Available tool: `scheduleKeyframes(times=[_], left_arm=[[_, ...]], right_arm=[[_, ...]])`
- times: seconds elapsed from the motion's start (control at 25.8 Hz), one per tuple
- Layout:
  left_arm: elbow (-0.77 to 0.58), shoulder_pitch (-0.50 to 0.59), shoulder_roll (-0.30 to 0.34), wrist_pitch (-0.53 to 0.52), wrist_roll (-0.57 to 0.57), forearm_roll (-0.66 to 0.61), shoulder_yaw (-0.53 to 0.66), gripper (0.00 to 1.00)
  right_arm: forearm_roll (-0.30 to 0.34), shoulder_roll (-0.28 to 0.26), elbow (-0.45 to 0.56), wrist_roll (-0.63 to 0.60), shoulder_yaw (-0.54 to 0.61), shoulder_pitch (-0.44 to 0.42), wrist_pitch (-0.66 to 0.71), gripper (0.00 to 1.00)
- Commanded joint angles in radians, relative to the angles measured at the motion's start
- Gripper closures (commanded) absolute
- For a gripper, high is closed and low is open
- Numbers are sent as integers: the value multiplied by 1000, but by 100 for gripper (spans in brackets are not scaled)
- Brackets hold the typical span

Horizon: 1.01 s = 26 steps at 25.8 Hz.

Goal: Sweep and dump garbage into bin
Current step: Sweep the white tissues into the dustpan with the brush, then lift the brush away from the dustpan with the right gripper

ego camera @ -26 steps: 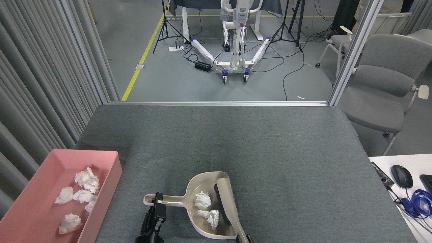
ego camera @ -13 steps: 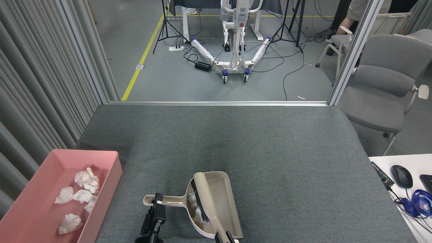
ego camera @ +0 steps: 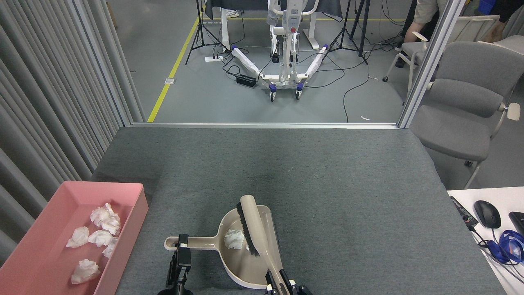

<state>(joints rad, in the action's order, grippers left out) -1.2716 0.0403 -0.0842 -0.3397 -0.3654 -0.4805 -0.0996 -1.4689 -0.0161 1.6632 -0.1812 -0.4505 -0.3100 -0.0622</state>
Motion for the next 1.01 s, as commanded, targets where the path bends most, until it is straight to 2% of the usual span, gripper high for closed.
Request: scheduleKeyframes(times=[0.0,0.23,0.54,0.7,0.85,0.97], left_arm=[[-45,16,1,7,2,20,-5,90],[-81,19,3,8,-1,126,-35,90],[-98,24,14,22,-1,203,-45,94],[-98,33,21,42,-1,206,-48,94],[-106,33,26,64,-4,257,-62,94],[-141,21,67,82,-15,293,-98,94]], right_arm=[[-1,-4,33,5,24,0,-22,100],[1,-19,43,11,125,0,-24,100],[12,-90,24,12,253,23,-16,100],[52,-131,-5,14,273,32,-14,100],[58,-174,-39,16,288,63,1,100],[96,-208,-65,16,319,84,10,100]])
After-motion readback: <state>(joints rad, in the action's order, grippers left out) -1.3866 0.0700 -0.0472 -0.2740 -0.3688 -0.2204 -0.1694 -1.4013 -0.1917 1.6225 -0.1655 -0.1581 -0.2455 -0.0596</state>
